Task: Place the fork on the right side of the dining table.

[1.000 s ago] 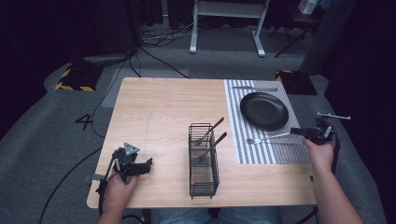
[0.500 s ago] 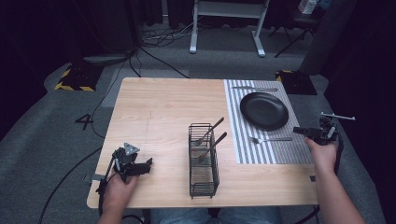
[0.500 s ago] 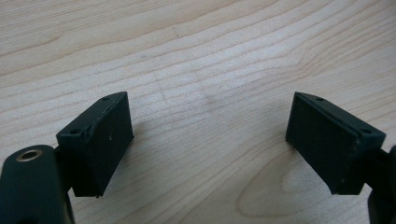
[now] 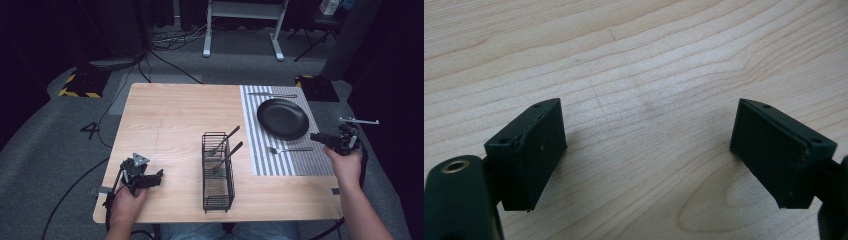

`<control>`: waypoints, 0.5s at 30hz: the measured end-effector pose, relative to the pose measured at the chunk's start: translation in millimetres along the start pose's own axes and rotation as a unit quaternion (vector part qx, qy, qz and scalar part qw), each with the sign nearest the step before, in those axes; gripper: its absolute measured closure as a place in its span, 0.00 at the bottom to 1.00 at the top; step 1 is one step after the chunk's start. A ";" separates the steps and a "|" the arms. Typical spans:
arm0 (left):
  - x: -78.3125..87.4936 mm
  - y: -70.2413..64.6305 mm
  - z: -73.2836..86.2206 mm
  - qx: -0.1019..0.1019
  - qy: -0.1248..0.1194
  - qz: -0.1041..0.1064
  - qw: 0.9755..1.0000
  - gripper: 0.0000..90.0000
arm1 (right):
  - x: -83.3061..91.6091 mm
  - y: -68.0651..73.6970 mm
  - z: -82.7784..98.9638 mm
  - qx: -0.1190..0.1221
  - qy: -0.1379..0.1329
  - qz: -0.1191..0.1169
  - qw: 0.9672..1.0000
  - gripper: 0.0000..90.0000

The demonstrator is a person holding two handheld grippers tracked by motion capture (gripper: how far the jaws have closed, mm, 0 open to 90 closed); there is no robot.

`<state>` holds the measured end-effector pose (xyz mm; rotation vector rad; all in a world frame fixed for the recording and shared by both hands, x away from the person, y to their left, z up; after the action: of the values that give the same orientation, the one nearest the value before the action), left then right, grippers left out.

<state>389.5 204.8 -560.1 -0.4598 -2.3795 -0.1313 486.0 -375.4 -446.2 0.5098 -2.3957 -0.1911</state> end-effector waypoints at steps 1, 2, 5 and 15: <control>0.0 -0.1 0.0 0.001 0.000 0.000 1.000 0.16 | 0.4 4.3 -1.2 0.009 -0.001 -0.004 1.000 0.64; 0.0 0.0 0.0 0.000 0.000 0.000 1.000 0.16 | 0.8 8.7 -2.2 0.014 -0.002 -0.007 1.000 0.63; 0.0 -0.1 0.0 0.000 0.000 0.000 1.000 0.16 | 0.9 22.1 -4.9 0.032 -0.002 -0.016 0.999 0.61; 0.0 -0.2 0.1 0.001 0.000 0.000 1.000 0.16 | 2.6 66.4 -10.1 0.083 -0.001 -0.059 0.995 0.54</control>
<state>389.4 204.7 -560.1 -0.4589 -2.3797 -0.1298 470.1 -315.9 -419.2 0.7282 -2.3961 -0.0445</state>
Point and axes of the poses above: each handheld gripper's, and its own axes: x roughly backward along the jaws, z roughly out of its underside, y roughly to its left, the point moved 7 cm from there along -x, roughly forward along the jaws, and after that the axes turned 5 degrees about -y, right-handed, at the moved point
